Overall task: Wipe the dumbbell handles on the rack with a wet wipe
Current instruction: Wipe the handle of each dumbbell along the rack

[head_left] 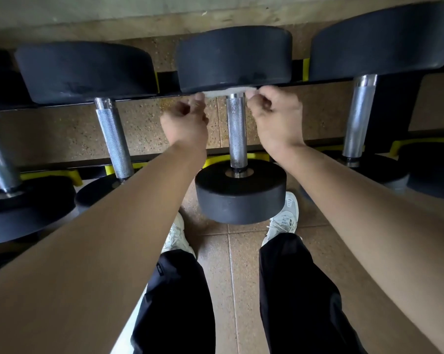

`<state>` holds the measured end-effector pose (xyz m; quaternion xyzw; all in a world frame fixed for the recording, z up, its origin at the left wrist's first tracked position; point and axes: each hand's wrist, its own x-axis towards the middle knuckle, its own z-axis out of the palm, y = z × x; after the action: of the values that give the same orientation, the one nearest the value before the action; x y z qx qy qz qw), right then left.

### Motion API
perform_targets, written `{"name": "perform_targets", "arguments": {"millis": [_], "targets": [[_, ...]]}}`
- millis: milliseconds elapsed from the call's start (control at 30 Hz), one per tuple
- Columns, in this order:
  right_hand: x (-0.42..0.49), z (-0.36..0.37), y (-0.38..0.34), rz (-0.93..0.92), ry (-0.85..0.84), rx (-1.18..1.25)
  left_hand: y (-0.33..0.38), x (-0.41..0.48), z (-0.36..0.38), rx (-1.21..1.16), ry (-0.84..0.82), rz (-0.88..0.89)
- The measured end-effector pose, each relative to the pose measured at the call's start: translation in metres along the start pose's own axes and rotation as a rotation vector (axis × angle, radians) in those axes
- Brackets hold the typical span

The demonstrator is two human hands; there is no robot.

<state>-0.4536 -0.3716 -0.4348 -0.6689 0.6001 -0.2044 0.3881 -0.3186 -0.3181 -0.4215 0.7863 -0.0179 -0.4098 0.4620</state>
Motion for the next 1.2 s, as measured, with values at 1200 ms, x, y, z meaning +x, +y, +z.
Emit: {"name": "perform_targets", "arguments": {"millis": [1200], "targets": [[-0.022,-0.038,0.021,0.156,-0.748,-0.337,-0.018,0.008,-0.052,1.07,-0.585,0.008]]}}
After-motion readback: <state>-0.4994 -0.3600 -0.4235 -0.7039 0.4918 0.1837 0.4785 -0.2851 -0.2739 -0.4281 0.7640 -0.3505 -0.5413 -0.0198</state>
